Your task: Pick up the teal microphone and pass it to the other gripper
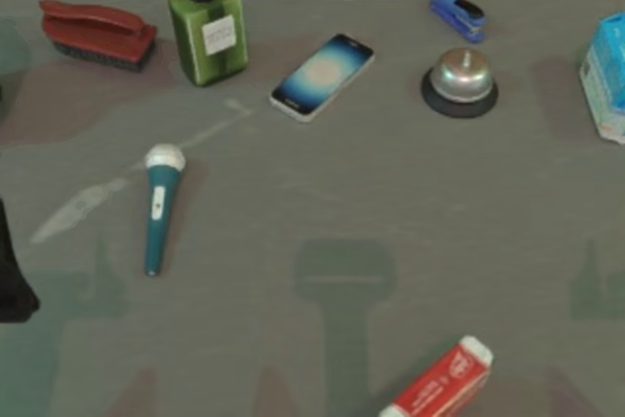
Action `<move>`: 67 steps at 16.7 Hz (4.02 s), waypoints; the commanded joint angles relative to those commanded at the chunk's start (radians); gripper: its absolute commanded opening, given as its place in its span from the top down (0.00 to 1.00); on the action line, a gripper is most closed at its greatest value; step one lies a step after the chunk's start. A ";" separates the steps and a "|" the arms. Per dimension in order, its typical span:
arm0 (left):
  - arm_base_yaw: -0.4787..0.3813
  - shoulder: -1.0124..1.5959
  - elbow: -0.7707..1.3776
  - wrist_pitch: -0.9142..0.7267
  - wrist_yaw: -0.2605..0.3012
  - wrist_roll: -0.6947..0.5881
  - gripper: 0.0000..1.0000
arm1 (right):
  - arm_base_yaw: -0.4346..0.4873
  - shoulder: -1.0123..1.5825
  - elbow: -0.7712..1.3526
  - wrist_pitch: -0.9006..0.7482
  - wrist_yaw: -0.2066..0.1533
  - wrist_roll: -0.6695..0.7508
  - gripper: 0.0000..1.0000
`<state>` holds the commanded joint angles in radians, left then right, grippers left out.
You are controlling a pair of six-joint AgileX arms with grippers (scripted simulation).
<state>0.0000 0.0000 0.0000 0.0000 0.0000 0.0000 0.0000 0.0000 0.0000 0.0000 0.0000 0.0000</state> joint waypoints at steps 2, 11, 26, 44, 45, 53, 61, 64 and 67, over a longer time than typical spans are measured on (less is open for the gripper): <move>0.000 0.000 0.000 0.000 0.000 0.000 0.00 | 0.000 0.000 0.000 0.000 0.000 0.000 0.00; -0.090 0.476 0.358 -0.254 -0.007 -0.081 0.00 | 0.000 0.000 0.000 0.000 0.000 0.000 0.00; -0.299 1.748 1.187 -0.866 -0.025 -0.270 0.00 | 0.000 0.000 0.000 0.000 0.000 0.000 0.00; -0.305 2.021 1.122 -0.573 -0.023 -0.272 0.00 | 0.000 0.000 0.000 0.000 0.000 0.000 0.00; -0.305 2.036 1.113 -0.553 -0.023 -0.272 0.00 | 0.000 0.000 0.000 0.000 0.000 0.000 0.00; -0.305 2.044 1.108 -0.542 -0.023 -0.272 0.23 | 0.000 0.000 0.000 0.000 0.000 0.000 0.00; -0.305 2.044 1.108 -0.542 -0.023 -0.272 0.83 | 0.000 0.000 0.000 0.000 0.000 0.000 0.00; -0.305 2.044 1.108 -0.542 -0.023 -0.272 1.00 | 0.000 0.000 0.000 0.000 0.000 0.000 0.00; -0.305 2.044 1.108 -0.542 -0.023 -0.272 1.00 | 0.000 0.000 0.000 0.000 0.000 0.000 0.00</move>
<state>-0.3047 2.0439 1.1085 -0.5422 -0.0229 -0.2715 0.0000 0.0000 0.0000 0.0000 0.0000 0.0000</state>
